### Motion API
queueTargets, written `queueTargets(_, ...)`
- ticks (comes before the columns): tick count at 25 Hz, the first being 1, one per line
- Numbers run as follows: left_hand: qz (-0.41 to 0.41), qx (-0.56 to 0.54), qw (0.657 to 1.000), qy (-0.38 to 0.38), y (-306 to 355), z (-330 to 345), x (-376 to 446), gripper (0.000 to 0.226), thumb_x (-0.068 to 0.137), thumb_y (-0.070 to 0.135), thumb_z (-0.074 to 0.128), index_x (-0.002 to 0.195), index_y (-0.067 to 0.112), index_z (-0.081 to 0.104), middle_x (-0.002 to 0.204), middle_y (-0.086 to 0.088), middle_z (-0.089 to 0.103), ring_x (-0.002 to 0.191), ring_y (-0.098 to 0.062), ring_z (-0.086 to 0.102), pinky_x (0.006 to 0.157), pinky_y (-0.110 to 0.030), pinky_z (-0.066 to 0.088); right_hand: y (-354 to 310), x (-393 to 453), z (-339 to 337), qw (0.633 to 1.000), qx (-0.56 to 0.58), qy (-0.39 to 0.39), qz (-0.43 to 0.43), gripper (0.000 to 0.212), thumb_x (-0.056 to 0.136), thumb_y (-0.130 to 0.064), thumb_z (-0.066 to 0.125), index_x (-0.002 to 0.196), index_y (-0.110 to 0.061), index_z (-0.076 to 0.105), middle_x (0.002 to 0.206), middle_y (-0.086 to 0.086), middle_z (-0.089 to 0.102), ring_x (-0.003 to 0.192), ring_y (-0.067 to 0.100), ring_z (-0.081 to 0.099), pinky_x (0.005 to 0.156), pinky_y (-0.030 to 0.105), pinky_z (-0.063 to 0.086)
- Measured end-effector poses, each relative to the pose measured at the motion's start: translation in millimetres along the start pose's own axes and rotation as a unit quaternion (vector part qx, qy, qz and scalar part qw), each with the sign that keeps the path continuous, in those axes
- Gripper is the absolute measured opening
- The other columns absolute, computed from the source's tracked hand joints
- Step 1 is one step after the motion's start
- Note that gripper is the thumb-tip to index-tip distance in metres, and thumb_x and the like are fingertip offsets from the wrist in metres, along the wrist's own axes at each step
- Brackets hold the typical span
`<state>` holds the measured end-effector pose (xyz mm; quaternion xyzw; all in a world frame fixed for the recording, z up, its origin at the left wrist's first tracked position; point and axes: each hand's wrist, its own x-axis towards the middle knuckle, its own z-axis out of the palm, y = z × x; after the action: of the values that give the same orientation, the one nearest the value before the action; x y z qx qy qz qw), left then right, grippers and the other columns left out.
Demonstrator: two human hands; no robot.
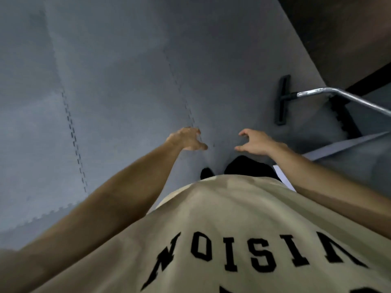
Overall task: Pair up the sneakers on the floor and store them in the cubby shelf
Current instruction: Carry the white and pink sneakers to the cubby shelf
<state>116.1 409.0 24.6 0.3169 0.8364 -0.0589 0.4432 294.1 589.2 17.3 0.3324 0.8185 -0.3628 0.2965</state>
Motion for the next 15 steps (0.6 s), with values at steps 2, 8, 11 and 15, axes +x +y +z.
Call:
queueTargets(2, 0.010, 0.011, 1.000, -0.013, 9.8, -46.2, 42.4, 0.088, 0.071, 0.068, 0.066, 0.145, 0.030, 0.038, 0.152, -0.003, 0.036, 0.136, -0.026, 0.038, 0.109, -0.046, 0.036, -13.0, 33.6, -35.5, 1.000, 0.005, -0.002, 0.010, 0.069, 0.074, -0.053, 0.073, 0.133, -0.030, 0.045, 0.140, 0.003, 0.052, 0.128, 0.027, 0.048, 0.109, 0.045, 0.035)
queueTargets(8, 0.021, -0.003, 1.000, 0.016, 45.2, -195.0, 171.1, 0.084, 0.075, 0.064, 0.068, 0.144, 0.028, 0.038, 0.148, -0.004, 0.039, 0.133, -0.027, 0.040, 0.107, -0.046, 0.038, -42.7, 173.9, -174.5, 1.000, 0.015, 0.008, 0.005, 0.073, 0.072, -0.052, 0.074, 0.135, -0.031, 0.043, 0.142, 0.004, 0.050, 0.129, 0.029, 0.047, 0.107, 0.044, 0.036)
queueTargets(11, 0.012, 0.001, 1.000, 0.013, 59.4, -261.6, 216.7, 0.084, 0.075, 0.064, 0.068, 0.145, 0.027, 0.038, 0.149, -0.006, 0.037, 0.134, -0.027, 0.038, 0.108, -0.045, 0.036, -61.2, 234.0, -247.6, 1.000, -0.007, 0.002, -0.002, 0.077, 0.068, -0.057, 0.073, 0.135, -0.033, 0.043, 0.143, 0.003, 0.049, 0.129, 0.029, 0.047, 0.107, 0.044, 0.036)
queueTargets(15, -0.005, -0.001, 1.000, 0.021, 65.5, -338.0, 280.4, 0.084, 0.073, 0.064, 0.068, 0.143, 0.026, 0.041, 0.147, -0.008, 0.040, 0.134, -0.029, 0.039, 0.107, -0.046, 0.037, -88.3, 312.5, -327.0, 1.000, -0.003, -0.012, -0.005, 0.097, 0.040, -0.076, 0.063, 0.128, -0.041, 0.043, 0.140, 0.001, 0.051, 0.126, 0.033, 0.049, 0.103, 0.050, 0.041)
